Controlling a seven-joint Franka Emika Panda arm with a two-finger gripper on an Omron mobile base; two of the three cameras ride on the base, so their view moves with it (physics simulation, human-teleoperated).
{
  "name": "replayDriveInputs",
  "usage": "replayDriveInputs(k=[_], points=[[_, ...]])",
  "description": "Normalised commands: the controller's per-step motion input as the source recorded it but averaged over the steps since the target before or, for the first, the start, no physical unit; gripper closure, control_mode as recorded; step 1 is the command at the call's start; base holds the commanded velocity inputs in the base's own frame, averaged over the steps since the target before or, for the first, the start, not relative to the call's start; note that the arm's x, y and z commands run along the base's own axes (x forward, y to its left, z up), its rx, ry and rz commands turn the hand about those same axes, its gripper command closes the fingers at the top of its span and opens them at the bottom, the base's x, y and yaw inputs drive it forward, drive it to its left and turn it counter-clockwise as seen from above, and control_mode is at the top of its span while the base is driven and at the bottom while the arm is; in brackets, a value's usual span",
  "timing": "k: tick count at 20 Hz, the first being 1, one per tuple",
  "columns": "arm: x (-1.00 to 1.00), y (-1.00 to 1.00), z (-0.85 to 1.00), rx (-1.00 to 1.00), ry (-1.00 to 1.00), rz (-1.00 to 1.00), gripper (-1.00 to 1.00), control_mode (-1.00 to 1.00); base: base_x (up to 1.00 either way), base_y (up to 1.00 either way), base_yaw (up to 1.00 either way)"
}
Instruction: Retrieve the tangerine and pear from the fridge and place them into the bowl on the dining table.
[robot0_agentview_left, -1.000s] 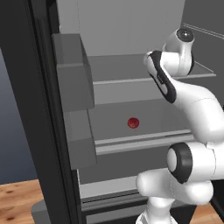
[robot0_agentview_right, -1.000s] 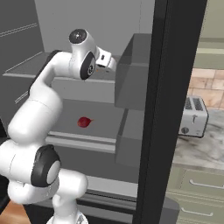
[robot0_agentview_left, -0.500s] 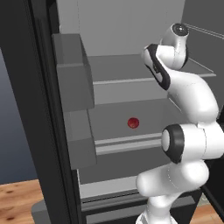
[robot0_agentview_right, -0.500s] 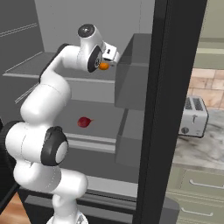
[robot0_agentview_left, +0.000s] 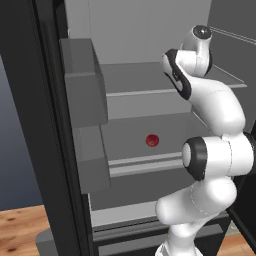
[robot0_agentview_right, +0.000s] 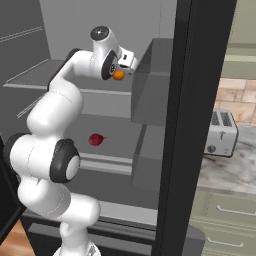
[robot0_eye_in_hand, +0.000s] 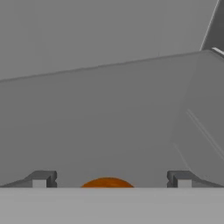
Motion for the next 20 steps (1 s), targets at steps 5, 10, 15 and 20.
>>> replayDriveInputs(k=[5, 10, 15, 20], points=[[0.00, 0.00, -0.44, -0.06, 0.00, 0.00, -1.00, -1.00, 0.00, 0.00, 0.00], [0.00, 0.00, -0.63, -0.06, 0.03, 0.00, -1.00, -1.00, 0.00, 0.00, 0.00], [0.00, 0.00, -0.50, -0.05, 0.08, 0.00, 1.00, -1.00, 0.00, 0.00, 0.00], [0.00, 0.00, -0.02, 0.00, 0.00, 0.00, 1.00, -1.00, 0.00, 0.00, 0.00]])
